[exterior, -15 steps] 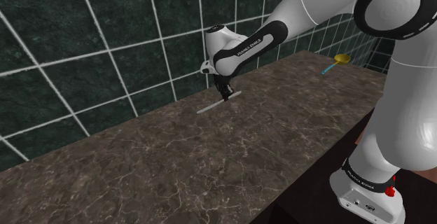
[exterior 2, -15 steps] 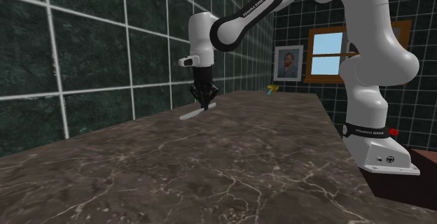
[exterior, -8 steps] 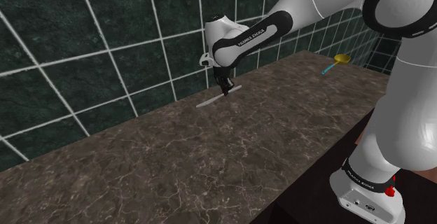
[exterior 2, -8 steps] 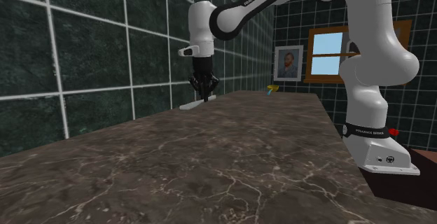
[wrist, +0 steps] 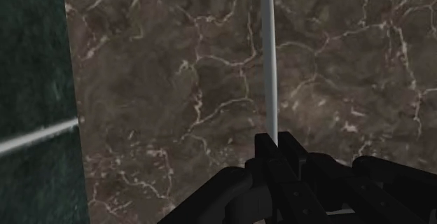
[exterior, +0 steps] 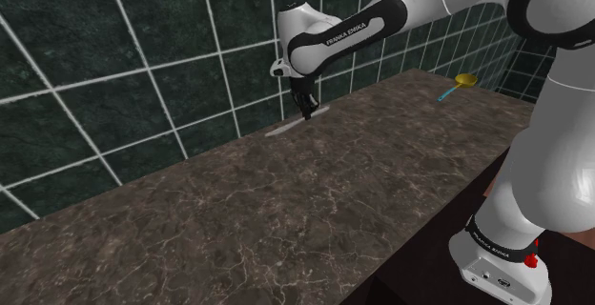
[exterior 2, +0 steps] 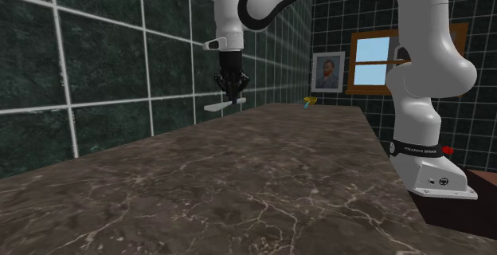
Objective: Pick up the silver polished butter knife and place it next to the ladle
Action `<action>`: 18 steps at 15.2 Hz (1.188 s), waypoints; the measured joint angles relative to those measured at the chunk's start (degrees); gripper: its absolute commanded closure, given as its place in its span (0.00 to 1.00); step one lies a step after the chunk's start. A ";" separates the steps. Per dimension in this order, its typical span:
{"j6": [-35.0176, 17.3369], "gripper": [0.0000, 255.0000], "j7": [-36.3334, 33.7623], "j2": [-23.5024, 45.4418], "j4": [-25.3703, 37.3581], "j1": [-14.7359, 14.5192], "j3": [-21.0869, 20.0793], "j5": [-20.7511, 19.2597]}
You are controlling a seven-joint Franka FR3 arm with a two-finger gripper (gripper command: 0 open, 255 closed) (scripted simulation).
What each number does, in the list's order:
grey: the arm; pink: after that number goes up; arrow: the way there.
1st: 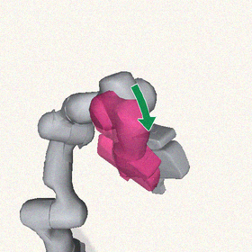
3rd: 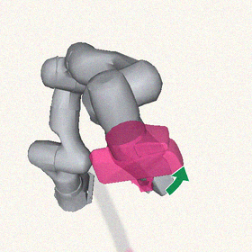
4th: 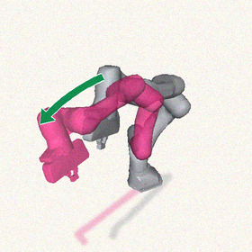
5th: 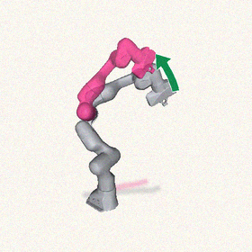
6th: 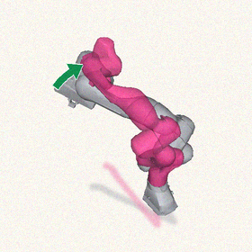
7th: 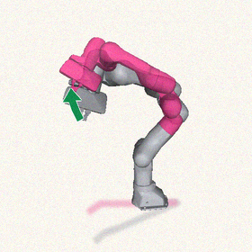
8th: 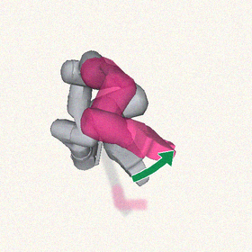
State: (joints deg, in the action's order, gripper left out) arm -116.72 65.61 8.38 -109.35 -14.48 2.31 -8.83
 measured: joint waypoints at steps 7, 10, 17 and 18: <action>5.03 1.00 0.73 -1.25 3.83 -0.04 -0.04 0.28; 7.03 1.00 0.96 -1.69 5.40 -0.09 -0.09 0.37; 4.25 1.00 5.84 -11.79 -6.73 2.79 2.61 -0.45; 4.09 1.00 6.72 -13.22 -8.20 3.26 3.12 -0.63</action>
State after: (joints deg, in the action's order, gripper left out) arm -112.62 72.33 -4.84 -117.55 -11.22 5.43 -9.47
